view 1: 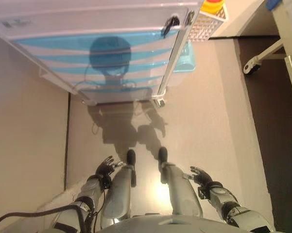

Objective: Open the drawer and pick up the medicine

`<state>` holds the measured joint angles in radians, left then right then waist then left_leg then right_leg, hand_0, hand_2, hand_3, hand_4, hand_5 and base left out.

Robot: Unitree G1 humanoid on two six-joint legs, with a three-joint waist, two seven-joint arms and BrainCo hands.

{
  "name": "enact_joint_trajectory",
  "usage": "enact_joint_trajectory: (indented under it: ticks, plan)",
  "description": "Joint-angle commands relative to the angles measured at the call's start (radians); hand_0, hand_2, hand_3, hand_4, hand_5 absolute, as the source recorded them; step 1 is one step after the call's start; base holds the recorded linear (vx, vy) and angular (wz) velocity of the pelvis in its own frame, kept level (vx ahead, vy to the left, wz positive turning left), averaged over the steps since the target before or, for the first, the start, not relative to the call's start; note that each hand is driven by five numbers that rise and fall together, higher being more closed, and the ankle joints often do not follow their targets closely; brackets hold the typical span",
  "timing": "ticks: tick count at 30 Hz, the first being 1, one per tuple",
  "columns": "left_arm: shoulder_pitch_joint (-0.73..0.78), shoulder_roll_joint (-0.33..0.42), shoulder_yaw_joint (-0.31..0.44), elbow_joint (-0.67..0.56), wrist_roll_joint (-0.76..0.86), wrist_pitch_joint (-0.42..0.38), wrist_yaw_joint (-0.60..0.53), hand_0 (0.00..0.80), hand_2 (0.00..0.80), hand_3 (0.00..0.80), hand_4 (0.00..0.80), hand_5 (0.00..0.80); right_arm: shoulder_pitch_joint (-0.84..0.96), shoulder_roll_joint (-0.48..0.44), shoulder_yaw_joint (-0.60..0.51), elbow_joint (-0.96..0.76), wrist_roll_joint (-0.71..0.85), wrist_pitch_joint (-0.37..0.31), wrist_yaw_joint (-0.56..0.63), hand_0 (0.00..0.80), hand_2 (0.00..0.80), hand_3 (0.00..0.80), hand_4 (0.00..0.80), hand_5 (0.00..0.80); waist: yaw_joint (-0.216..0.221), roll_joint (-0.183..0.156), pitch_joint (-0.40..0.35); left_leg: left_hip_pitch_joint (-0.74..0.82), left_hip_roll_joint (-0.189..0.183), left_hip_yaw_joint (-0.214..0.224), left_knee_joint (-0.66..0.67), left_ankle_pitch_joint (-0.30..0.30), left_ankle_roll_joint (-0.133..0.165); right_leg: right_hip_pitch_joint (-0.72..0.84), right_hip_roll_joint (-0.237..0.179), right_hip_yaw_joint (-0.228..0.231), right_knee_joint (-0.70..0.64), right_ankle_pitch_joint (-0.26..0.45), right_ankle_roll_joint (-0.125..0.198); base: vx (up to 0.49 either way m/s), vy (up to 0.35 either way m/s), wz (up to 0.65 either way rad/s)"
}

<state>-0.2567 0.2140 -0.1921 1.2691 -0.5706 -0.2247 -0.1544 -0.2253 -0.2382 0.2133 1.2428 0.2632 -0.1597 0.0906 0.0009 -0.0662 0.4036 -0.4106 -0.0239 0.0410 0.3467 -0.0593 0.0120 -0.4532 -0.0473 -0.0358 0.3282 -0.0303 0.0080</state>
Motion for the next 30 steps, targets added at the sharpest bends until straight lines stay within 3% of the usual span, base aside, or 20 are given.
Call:
enact_joint_trajectory:
  ticks: [1,8,17,24,30]
  plan:
    - [0.024,0.004,-0.001,-0.036,-0.026,-0.048,0.024,0.0,0.0,0.0,0.0,0.0,0.052,0.0,0.061,-0.045,0.057,0.002,-0.022,0.0,0.0,0.0,0.0,0.0,0.008,-0.005,-0.015,-0.061,-0.058,0.035,0.047,-0.023,0.074,-0.027,0.022,0.002,0.012,0.046,0.024,0.0,0.0,0.0]
    - [-0.008,0.048,0.026,-0.049,-0.028,-0.037,0.043,0.0,0.0,0.0,0.0,0.0,0.049,-0.014,0.069,-0.067,0.088,-0.001,-0.011,0.0,0.0,0.0,0.0,0.0,-0.002,-0.037,0.007,-0.116,-0.047,0.043,0.099,-0.043,0.071,-0.071,0.043,0.014,0.019,0.061,0.019,-0.006,0.006,-0.05]
    - [-0.062,0.087,0.067,-0.094,-0.139,-0.108,0.064,0.0,0.0,0.0,0.0,0.0,0.051,-0.033,0.082,-0.092,0.094,0.003,0.023,0.0,0.0,0.0,0.0,0.0,-0.032,-0.068,0.026,-0.148,-0.031,0.07,0.142,-0.067,0.066,-0.085,0.064,0.045,-0.001,0.08,0.016,0.0,0.018,-0.17]
    - [-0.122,0.155,0.116,-0.235,-0.322,-0.168,0.02,0.0,0.0,0.0,0.0,0.0,0.069,-0.063,0.083,-0.115,0.096,0.013,0.034,0.0,0.0,0.0,0.0,0.0,-0.056,-0.07,0.035,-0.161,-0.025,0.089,0.183,-0.091,0.065,-0.088,0.065,0.064,-0.011,0.091,0.018,0.014,0.038,-0.11]
    - [-0.205,0.247,0.156,-0.387,-0.582,-0.181,-0.105,0.0,0.0,0.0,0.0,0.0,0.103,-0.075,0.078,-0.108,0.08,-0.007,0.038,0.0,0.0,0.0,0.0,0.0,-0.072,-0.06,0.039,-0.174,-0.024,0.108,0.233,-0.121,0.077,-0.085,0.065,0.082,0.003,0.087,0.017,0.023,0.028,-0.16]
